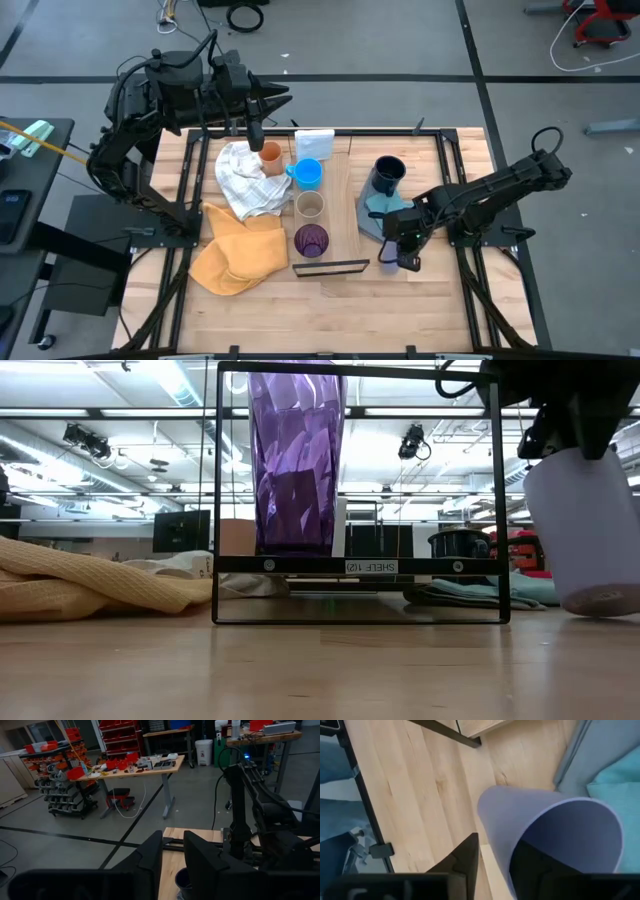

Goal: Stack small to large cups/mugs on shelf
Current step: Move the purple cup to the bottom right of the table

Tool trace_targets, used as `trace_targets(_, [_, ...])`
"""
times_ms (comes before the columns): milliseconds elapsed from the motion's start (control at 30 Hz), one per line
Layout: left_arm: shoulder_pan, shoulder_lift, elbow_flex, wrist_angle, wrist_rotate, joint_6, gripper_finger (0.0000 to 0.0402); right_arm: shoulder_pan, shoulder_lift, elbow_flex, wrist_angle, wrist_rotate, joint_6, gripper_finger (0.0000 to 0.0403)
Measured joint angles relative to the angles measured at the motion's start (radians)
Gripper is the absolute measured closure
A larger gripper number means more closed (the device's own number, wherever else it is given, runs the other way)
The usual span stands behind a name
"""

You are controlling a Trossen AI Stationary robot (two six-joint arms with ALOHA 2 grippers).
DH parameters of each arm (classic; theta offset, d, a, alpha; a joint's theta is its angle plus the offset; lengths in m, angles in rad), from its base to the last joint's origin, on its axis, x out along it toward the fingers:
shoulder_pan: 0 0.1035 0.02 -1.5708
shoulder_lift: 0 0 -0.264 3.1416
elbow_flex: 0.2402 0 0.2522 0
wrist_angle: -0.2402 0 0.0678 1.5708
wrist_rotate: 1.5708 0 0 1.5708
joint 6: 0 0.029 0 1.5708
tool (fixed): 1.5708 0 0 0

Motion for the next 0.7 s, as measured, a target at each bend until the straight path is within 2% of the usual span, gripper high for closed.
trace_targets(700, [0.000,0.000,0.000,0.000,0.000,0.001,0.0312,0.079,0.001,0.000,0.049,0.018,0.089,0.0312])
